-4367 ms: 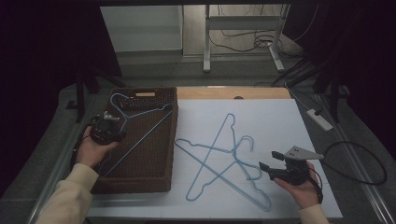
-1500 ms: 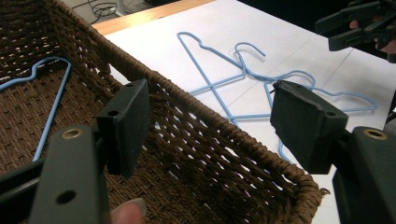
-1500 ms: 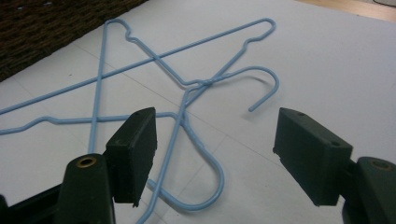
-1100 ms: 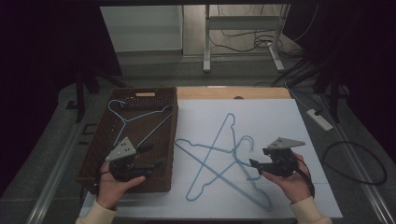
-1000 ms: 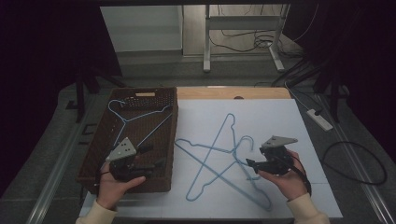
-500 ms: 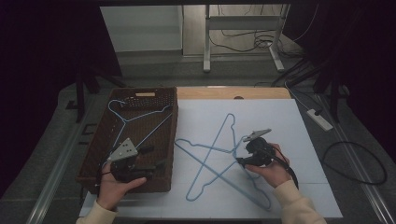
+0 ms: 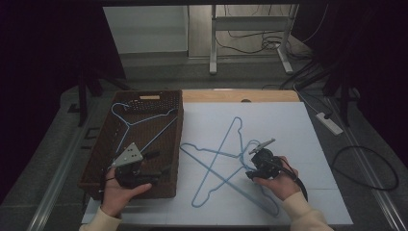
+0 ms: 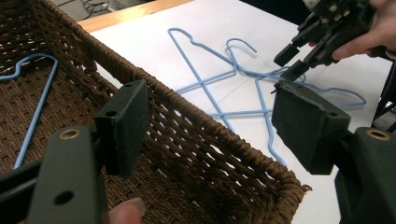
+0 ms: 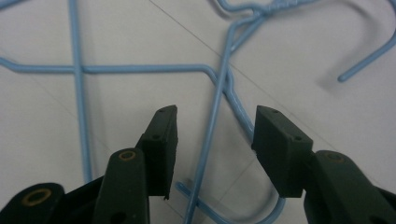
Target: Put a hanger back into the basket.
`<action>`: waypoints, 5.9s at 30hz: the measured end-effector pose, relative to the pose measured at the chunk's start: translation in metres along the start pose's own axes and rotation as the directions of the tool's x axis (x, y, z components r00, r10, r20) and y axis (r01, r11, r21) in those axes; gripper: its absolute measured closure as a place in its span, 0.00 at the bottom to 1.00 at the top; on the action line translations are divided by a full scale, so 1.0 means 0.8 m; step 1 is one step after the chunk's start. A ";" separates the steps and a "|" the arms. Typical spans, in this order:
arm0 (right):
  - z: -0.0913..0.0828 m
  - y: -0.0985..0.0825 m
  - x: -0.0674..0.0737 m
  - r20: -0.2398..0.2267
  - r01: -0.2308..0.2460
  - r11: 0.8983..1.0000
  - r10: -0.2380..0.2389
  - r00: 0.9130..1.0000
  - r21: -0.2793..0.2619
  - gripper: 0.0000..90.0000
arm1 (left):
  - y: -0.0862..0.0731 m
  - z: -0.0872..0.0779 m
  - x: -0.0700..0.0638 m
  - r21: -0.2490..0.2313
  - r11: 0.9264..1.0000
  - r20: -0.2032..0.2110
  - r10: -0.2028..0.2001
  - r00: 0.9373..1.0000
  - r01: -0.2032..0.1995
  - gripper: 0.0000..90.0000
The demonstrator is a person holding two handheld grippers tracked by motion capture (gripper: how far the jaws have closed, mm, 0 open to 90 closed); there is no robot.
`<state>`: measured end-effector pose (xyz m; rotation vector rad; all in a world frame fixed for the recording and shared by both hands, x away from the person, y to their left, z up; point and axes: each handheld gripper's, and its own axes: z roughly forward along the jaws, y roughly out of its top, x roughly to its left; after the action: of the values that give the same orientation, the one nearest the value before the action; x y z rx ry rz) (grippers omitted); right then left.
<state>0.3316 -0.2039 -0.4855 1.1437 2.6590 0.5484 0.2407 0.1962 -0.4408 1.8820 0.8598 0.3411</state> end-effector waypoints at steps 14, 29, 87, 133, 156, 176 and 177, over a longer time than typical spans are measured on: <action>0.017 0.003 0.007 0.014 -0.048 0.996 0.047 0.999 0.071 0.81 | -0.001 0.002 0.001 0.005 1.000 0.000 -0.001 1.000 0.001 0.32; -0.003 -0.010 -0.003 0.029 -0.075 0.996 0.077 0.997 -0.043 0.97 | -0.002 0.003 0.001 0.007 1.000 -0.004 -0.001 1.000 0.001 0.32; -0.139 -0.046 -0.034 -0.276 -0.047 0.879 -0.097 0.956 -0.474 0.98 | 0.097 0.103 -0.031 0.089 0.977 0.083 0.187 0.979 -0.194 0.33; -0.151 -0.064 -0.061 -0.158 -0.014 0.850 -0.081 0.984 -0.527 0.89 | 0.124 0.188 -0.087 0.240 0.790 0.217 0.523 0.824 -0.564 0.96; -0.173 -0.086 -0.081 -0.020 -0.096 0.699 0.117 0.993 -0.709 0.42 | 0.143 0.122 -0.055 0.126 0.952 0.092 0.269 0.959 -0.279 0.97; -0.128 -0.078 -0.074 -0.080 -0.102 0.760 0.065 0.995 -0.642 0.41 | 0.124 0.002 0.011 0.010 0.993 -0.073 0.121 0.990 -0.121 0.97; -0.126 -0.078 -0.074 -0.082 -0.103 0.762 0.065 0.995 -0.639 0.41 | 0.121 -0.004 0.015 0.009 0.993 -0.085 0.115 0.990 -0.114 0.97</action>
<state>0.2991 -0.3126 -0.4170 1.0233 2.1481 1.3929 0.2872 0.1823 -0.3561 1.9369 0.8110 0.4932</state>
